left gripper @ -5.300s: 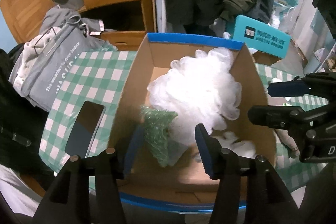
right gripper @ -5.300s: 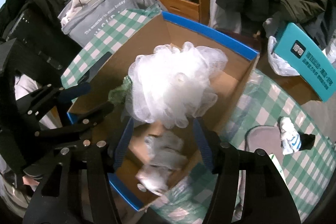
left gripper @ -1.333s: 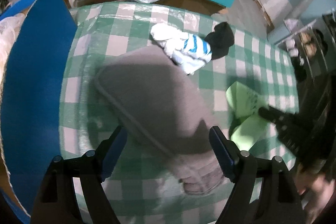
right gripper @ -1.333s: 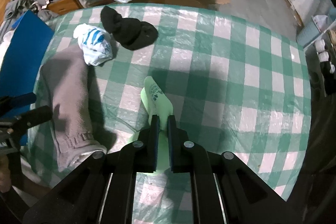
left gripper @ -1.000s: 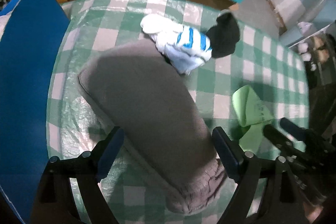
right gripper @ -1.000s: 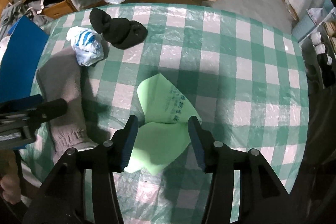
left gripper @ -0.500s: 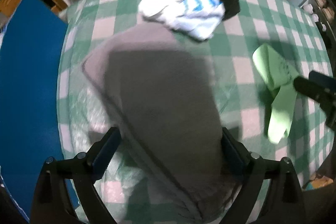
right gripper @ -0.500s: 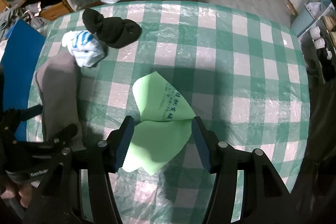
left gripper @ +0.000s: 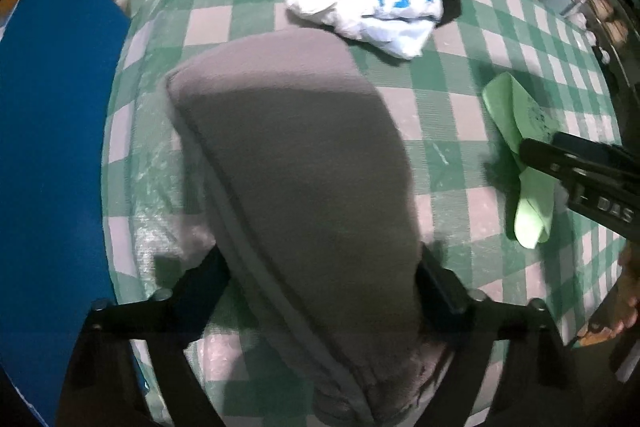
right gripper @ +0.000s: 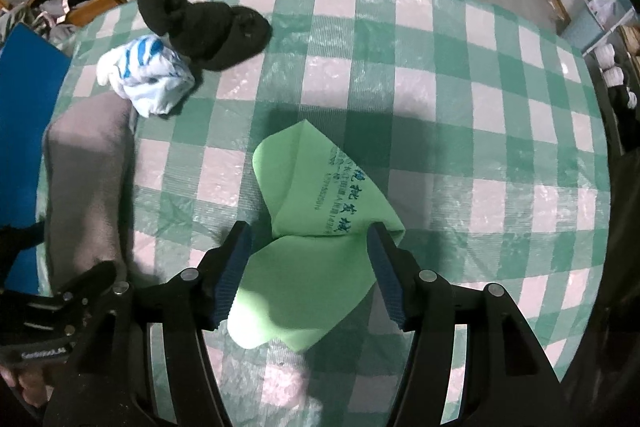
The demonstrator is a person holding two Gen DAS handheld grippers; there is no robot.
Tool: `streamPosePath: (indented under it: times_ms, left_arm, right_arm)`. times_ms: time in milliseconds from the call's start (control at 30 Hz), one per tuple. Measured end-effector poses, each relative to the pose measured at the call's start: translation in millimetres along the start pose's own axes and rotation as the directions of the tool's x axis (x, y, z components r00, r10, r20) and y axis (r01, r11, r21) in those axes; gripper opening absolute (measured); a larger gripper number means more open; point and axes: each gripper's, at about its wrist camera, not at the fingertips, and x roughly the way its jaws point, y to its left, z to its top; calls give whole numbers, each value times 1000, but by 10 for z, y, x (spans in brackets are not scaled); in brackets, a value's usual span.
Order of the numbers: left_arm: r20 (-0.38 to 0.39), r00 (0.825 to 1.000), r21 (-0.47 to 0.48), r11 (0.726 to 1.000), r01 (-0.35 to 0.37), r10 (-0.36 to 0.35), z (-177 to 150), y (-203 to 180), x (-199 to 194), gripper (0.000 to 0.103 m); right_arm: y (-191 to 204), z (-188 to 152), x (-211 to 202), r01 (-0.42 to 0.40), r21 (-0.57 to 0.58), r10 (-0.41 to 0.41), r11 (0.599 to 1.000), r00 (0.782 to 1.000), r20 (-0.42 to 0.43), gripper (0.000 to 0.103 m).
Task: Organize soft objects
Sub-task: 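Grasp the grey fabric pad at its end with the left tool, then lift the grey pad with the left tool while the right tool carries the green cloth to the box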
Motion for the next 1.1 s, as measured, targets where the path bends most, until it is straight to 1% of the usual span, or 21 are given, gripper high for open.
streamPosePath:
  times_ms: [33, 200, 267, 300, 367, 400, 433, 467, 500, 567, 600, 667, 733, 767, 867, 1100]
  left_arm:
    - [4, 1000, 10, 1000, 2, -2, -2, -15, -5, 79]
    - [24, 1000, 23, 1000, 6, -6, 3, -37, -23, 66]
    - [30, 1000, 32, 999, 6, -7, 24, -8, -52, 57]
    - [35, 999, 36, 999, 4, -5, 24, -12, -65, 56]
    - [45, 999, 49, 999, -3, 1, 31, -4, -95, 48]
    - [48, 999, 55, 998, -5, 3, 37, 2, -104, 46]
    - [52, 999, 60, 998, -7, 4, 39, -8, -117, 43]
    - [57, 998, 65, 998, -10, 6, 40, -17, -131, 39]
    - [60, 998, 68, 998, -11, 7, 65, -28, -120, 37]
    - [67, 998, 77, 997, -17, 12, 65, -33, -136, 30]
    - [72, 997, 82, 996, -20, 14, 78, -51, -158, 29]
    - [85, 996, 86, 996, -30, 23, 97, -76, -203, 26]
    - [97, 995, 93, 995, -39, 30, 102, -95, -252, 25]
    - [101, 994, 92, 995, -38, 29, 50, -17, -317, 25]
    - [114, 993, 93, 995, -45, 34, 39, -10, -386, 25]
    - [163, 985, 107, 991, -80, 62, -75, -11, -537, 25]
  right_arm:
    - [-5, -5, 22, 5, -1, -5, 1000, 1000, 0, 59]
    - [-22, -16, 120, 39, -2, -39, 999, 999, -10, 59]
    - [-24, -30, 154, 46, -4, -46, 999, 999, -10, 59]
    - [-15, -37, 155, 52, -10, -52, 999, 999, -3, 59]
    - [17, -43, 173, 77, -26, -77, 997, 997, 3, 56]
    - [22, -45, 170, 74, -33, -74, 997, 997, 7, 48]
    - [29, -47, 162, 77, -38, -77, 996, 997, 10, 34]
    - [36, -42, 153, 82, -41, -81, 996, 997, 13, 25]
    - [36, -39, 153, 88, -42, -88, 995, 996, 11, 11]
    - [36, -34, 159, 79, -39, -79, 996, 997, 6, 10]
    - [37, -32, 159, 67, -36, -67, 997, 998, 2, 8]
    - [39, -30, 148, 45, -31, -45, 999, 999, -3, 7]
    - [85, -21, 94, 44, -36, -44, 998, 999, 2, 7]
    - [97, -21, 67, 38, -40, -38, 998, 999, 7, 7]
    - [136, -13, -44, 25, -47, -24, 999, 999, 31, 7]
    - [210, -1, -322, 6, -73, 0, 997, 997, 79, 7]
